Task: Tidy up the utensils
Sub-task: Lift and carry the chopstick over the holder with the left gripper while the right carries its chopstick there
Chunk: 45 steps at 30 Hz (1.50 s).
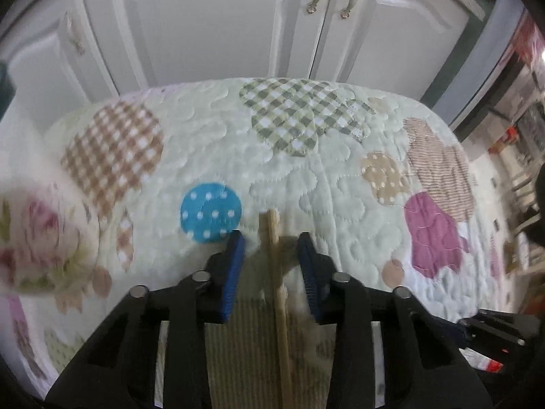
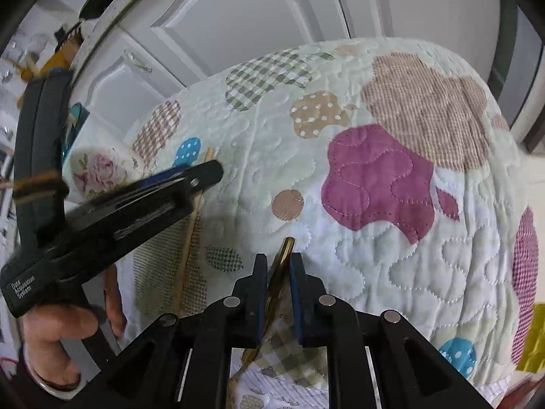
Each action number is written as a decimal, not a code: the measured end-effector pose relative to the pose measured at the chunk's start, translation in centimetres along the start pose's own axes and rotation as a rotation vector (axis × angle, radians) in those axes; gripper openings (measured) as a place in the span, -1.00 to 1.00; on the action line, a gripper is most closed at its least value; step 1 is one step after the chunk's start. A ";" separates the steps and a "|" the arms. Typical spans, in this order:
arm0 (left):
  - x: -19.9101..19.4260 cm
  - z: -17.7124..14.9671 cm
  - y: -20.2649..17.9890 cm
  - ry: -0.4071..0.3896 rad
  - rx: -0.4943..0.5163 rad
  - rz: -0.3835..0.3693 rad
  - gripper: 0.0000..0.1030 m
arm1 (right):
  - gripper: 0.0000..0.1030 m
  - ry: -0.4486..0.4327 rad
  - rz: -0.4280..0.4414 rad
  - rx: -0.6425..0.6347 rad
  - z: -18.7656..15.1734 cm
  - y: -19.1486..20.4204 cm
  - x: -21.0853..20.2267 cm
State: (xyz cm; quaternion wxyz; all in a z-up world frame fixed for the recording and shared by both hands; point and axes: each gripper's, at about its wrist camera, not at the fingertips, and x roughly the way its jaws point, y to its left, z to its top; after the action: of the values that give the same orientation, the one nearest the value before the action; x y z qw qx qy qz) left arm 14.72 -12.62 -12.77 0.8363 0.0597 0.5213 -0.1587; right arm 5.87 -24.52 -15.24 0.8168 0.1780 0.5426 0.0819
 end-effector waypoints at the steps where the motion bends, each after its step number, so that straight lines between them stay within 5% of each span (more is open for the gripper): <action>1: 0.2 0.1 -0.2 -0.011 0.018 0.006 -0.65 | -0.78 -0.009 -0.016 -0.024 0.0 0.4 0.1; 3: 0.1 0.0 0.4 -0.009 0.016 -0.022 -0.89 | -0.79 -0.015 -0.019 -0.030 0.0 0.3 0.0; 11: -3.7 -2.6 6.1 -0.018 -0.171 -0.175 -0.91 | -0.86 -0.059 0.099 0.002 -0.1 -0.1 -2.1; 20: -12.5 -5.0 9.5 -0.174 -0.234 -0.292 -0.91 | -0.88 -0.150 0.172 -0.071 -0.6 3.0 -7.1; 45: -30.3 -6.9 17.6 -0.511 -0.300 -0.286 -0.92 | -0.89 -0.269 0.232 -0.266 0.9 10.8 -12.8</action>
State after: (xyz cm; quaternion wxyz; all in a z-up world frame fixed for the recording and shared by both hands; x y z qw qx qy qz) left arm 2.30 12.00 9.96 0.9087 -0.1798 0.3155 -0.2057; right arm 2.27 -18.93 0.12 0.8831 0.1393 0.3892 0.2217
